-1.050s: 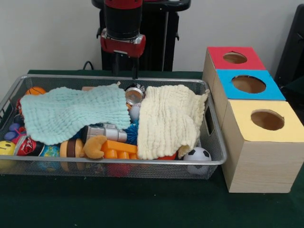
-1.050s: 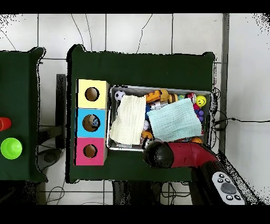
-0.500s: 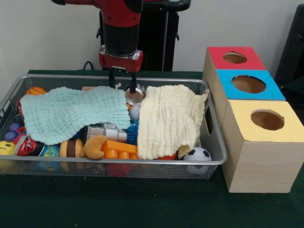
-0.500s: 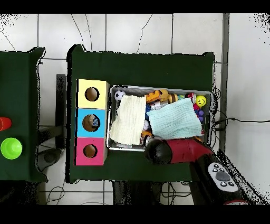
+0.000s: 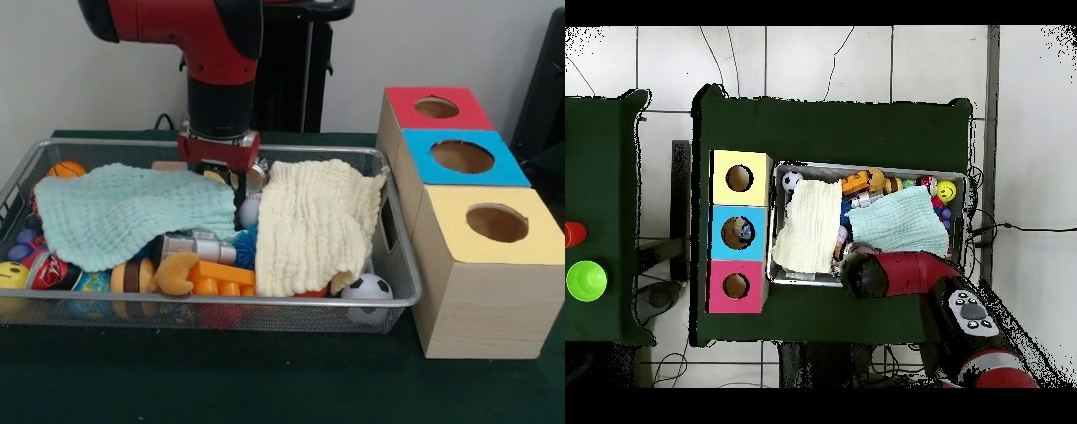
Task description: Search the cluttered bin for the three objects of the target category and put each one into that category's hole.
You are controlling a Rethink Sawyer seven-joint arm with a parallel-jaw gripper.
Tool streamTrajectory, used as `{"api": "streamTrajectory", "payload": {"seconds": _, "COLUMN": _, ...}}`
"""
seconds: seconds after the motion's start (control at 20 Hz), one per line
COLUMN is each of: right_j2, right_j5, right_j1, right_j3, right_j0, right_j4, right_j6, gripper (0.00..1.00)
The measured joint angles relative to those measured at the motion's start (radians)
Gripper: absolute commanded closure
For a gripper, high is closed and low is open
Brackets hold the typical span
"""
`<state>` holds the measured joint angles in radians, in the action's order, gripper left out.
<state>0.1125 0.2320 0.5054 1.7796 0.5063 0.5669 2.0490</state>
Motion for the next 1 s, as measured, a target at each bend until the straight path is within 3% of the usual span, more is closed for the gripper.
{"api": "streamTrajectory", "payload": {"seconds": 0.2, "right_j2": -0.032, "right_j5": -0.024, "right_j1": -0.073, "right_j3": -0.039, "right_j0": -0.025, "right_j4": 0.0, "right_j6": 0.0, "gripper": 0.0}}
{"api": "streamTrajectory", "payload": {"seconds": 0.25, "right_j2": -0.036, "right_j5": -0.037, "right_j1": -0.089, "right_j3": -0.05, "right_j0": -0.033, "right_j4": -0.004, "right_j6": 0.0, "gripper": 1.0}}
{"api": "streamTrajectory", "payload": {"seconds": 1.0, "right_j2": -0.041, "right_j5": -0.041, "right_j1": -0.09, "right_j3": -0.055, "right_j0": -0.043, "right_j4": -0.003, "right_j6": 0.0, "gripper": 1.0}}
